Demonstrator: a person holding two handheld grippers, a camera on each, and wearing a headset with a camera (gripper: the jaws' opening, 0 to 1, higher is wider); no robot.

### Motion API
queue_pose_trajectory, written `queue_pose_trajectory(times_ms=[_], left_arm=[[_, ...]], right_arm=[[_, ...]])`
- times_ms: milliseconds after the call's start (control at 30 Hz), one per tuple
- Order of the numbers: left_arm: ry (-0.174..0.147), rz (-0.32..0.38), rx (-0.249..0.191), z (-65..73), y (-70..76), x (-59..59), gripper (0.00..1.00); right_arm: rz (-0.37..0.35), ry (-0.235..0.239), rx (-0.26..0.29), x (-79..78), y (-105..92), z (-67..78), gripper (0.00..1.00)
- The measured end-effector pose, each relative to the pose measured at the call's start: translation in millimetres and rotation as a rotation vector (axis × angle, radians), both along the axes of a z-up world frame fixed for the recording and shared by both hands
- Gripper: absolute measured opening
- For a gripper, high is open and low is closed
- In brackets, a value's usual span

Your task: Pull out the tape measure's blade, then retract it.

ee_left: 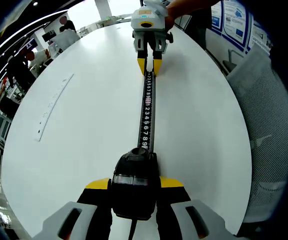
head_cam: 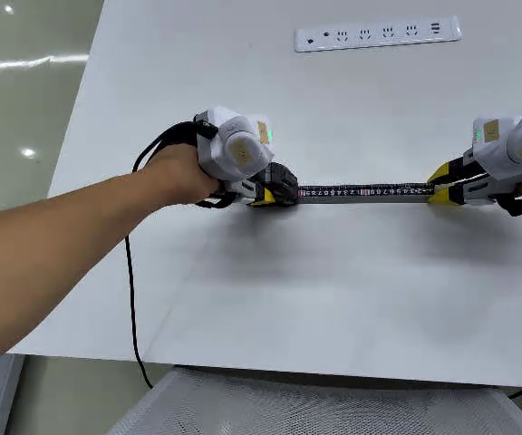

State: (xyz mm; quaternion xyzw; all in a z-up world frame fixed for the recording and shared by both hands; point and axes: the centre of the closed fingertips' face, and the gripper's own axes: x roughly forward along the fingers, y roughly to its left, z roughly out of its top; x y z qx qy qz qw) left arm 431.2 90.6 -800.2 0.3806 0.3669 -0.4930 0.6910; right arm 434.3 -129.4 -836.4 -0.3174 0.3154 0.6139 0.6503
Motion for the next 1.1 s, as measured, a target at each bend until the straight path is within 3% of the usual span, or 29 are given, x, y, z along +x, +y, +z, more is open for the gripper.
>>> queue_pose_trajectory(times_ms=[1100], left_arm=[[-0.001, -0.001, 0.000, 1.9, 0.0, -0.1, 0.30]], right_arm=[[-0.007, 0.012, -0.016, 5.3, -19.3, 0.5, 0.10]])
